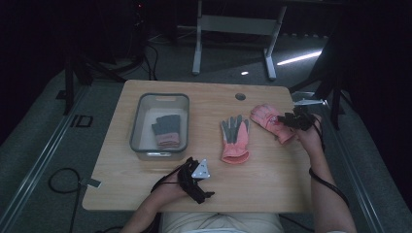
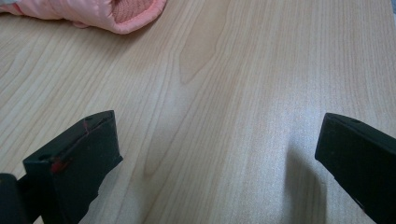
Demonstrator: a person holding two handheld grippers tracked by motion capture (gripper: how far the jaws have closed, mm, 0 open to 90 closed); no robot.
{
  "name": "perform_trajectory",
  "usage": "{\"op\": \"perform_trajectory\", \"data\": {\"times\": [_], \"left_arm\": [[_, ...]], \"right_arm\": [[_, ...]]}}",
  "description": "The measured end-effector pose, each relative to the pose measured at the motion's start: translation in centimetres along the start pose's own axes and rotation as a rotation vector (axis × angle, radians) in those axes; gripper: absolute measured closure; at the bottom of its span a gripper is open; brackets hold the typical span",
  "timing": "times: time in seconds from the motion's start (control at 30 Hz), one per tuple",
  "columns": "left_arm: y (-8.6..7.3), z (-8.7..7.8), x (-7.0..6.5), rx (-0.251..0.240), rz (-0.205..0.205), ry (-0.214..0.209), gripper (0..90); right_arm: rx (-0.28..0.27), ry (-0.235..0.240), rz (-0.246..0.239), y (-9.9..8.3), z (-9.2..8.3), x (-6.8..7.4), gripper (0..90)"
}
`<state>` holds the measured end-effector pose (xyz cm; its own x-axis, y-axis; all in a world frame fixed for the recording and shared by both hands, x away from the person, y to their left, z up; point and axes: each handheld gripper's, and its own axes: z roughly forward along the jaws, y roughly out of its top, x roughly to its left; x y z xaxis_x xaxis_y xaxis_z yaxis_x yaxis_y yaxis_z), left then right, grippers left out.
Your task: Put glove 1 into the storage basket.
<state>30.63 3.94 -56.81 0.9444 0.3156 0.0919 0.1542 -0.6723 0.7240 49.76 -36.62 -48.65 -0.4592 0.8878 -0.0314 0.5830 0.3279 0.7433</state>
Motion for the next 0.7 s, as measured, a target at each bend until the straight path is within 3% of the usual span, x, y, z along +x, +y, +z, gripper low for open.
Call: {"op": "perform_trajectory", "data": {"times": [0.1,0.27,0.33,0.43,0.6,0.7], "left_arm": [[0.0,0.0,0.0,-0.002,-0.002,0.0,0.0],[0.0,0.0,-0.1,0.0,0.002,0.0,0.0],[0.0,0.0,-0.1,-0.001,0.004,0.003,0.0],[0.0,0.1,-0.1,0.002,0.009,0.005,0.0],[-0.1,0.1,-0.2,0.002,0.009,0.007,0.0],[-0.1,0.1,-0.2,0.006,0.011,0.006,0.0]], "right_arm": [[0.067,-0.019,-0.038,0.0,1.7,-0.3,53.8],[0.095,0.001,-0.09,-0.2,3.6,-0.5,52.2],[0.113,-0.018,-0.144,-0.3,4.2,-0.5,54.9],[0.15,-0.008,-0.173,-0.6,5.0,-0.3,62.1],[0.176,-0.01,-0.152,-0.5,5.2,0.1,79.3],[0.19,-0.013,-0.137,-0.3,5.1,0.2,84.1]]}}
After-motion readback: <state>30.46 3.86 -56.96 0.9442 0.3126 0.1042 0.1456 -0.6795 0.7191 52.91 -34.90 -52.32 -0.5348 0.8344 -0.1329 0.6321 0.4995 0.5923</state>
